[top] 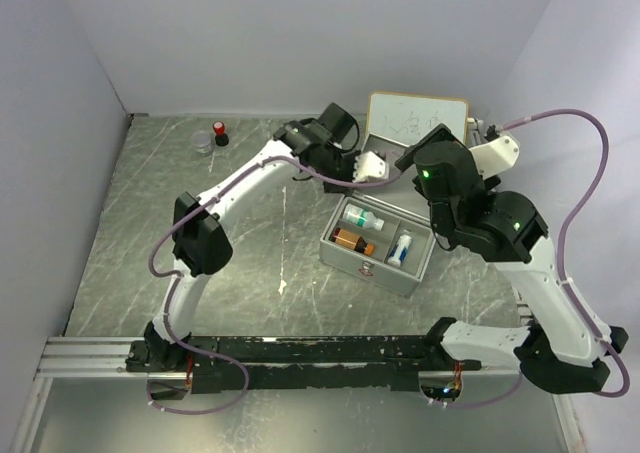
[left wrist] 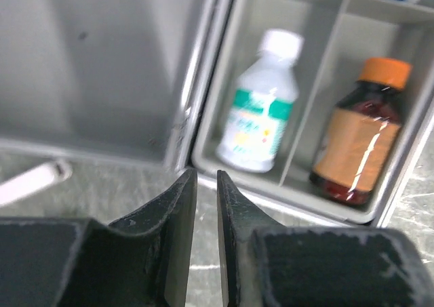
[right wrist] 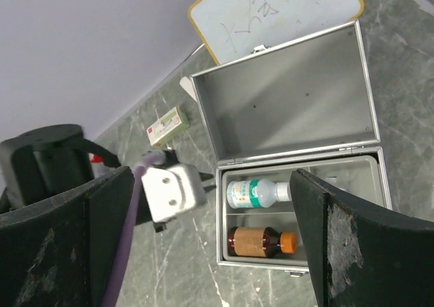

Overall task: Organize the medicine kit
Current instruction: Place the medicine box compartment inside the medicine box, then move the medicine box to the center of the board.

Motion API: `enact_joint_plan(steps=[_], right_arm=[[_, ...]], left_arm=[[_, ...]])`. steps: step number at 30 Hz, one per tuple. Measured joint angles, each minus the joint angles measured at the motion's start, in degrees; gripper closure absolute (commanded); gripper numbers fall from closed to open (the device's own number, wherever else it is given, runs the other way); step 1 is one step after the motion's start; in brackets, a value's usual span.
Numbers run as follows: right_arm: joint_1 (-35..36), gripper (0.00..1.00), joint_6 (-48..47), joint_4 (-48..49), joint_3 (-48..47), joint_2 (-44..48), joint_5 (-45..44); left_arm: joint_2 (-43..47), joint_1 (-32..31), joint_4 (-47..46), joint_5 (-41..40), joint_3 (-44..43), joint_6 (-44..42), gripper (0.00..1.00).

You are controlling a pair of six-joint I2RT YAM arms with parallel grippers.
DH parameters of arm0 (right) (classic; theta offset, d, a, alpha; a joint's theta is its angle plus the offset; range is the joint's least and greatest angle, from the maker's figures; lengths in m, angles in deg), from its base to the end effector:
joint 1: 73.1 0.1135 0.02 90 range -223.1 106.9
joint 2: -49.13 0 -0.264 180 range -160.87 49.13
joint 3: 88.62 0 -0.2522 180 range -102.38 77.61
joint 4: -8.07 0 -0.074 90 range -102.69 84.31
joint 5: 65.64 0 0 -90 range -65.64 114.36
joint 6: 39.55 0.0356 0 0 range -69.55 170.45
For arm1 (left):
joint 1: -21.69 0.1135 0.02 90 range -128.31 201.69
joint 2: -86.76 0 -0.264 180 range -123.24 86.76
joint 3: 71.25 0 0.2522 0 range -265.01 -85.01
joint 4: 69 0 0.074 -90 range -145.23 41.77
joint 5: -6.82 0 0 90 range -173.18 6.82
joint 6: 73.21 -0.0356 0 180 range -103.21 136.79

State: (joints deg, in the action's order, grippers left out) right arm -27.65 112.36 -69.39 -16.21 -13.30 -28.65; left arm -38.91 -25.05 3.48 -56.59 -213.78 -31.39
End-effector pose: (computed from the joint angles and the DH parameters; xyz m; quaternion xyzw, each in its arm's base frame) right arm 0.1299 0.0914 0.4754 0.3253 0.7449 0.1164 0.5707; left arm 0.3140 -0.3569 0.3138 0.7310 0.5785 -0.2161 0.2904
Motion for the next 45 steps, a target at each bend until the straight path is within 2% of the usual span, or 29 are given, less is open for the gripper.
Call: enact_joint_plan(steps=[6,11,16,30,39,45], right_arm=[[-0.7,0.0,7.5,-9.3,-3.1,-3.0,-2.6],[-1.4,0.0,9.7,-11.2,-2.1,-1.2,-3.3],[-2.4,0.0,10.8,-12.7,-1.7,-1.5,-3.1],[-18.5,0.0,14.1,-12.8,11.8,-9.6,6.8],[-29.5,0.0,12.5,-6.2,23.6,-4.6,13.0],[-30.7,0.08,11.1,-3.7,27.3,-4.2,16.2]], left_arm=[[1.7,6.9,-3.0,-0.4,1.7,4.8,0.7],[2.4,11.5,-4.6,-0.5,5.0,7.6,0.7],[2.4,12.1,-5.3,-0.2,6.8,10.0,0.7],[2.4,12.6,-10.0,2.7,6.9,22.8,0.64],[1.8,13.2,-13.2,4.3,7.1,29.7,0.63],[1.7,13.1,-14.8,4.9,9.3,32.1,0.63]])
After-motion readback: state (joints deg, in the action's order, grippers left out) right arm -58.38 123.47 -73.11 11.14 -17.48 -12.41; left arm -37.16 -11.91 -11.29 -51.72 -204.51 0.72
